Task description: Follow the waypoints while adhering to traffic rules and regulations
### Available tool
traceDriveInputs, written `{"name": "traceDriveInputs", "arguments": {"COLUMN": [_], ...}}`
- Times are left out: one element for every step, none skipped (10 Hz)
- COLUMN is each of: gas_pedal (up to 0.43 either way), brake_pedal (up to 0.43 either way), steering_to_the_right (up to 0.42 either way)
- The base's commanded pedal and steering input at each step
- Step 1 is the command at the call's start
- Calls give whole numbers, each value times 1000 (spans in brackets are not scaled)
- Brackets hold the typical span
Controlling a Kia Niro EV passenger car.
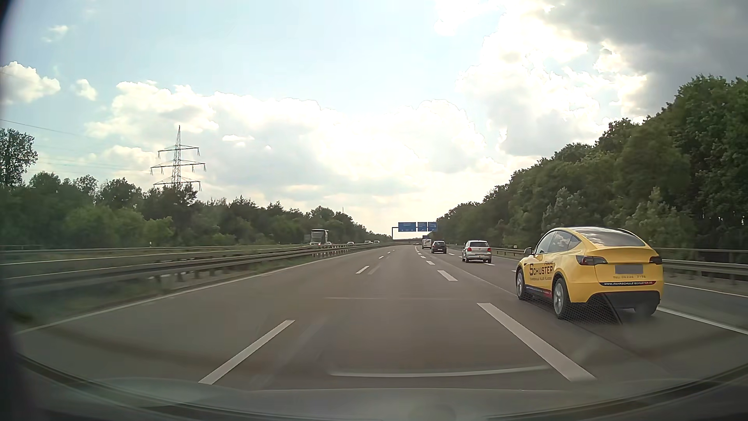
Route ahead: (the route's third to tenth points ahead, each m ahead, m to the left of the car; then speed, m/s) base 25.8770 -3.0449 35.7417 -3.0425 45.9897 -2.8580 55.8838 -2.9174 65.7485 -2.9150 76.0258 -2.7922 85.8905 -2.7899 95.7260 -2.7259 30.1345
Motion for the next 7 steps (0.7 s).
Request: {"name": "traceDriveInputs", "arguments": {"gas_pedal": [287, 287, 287, 287, 287, 287, 287], "brake_pedal": [30, 30, 30, 30, 30, 30, 30], "steering_to_the_right": [3, 3, 2, 2, 3, 3, 2]}}
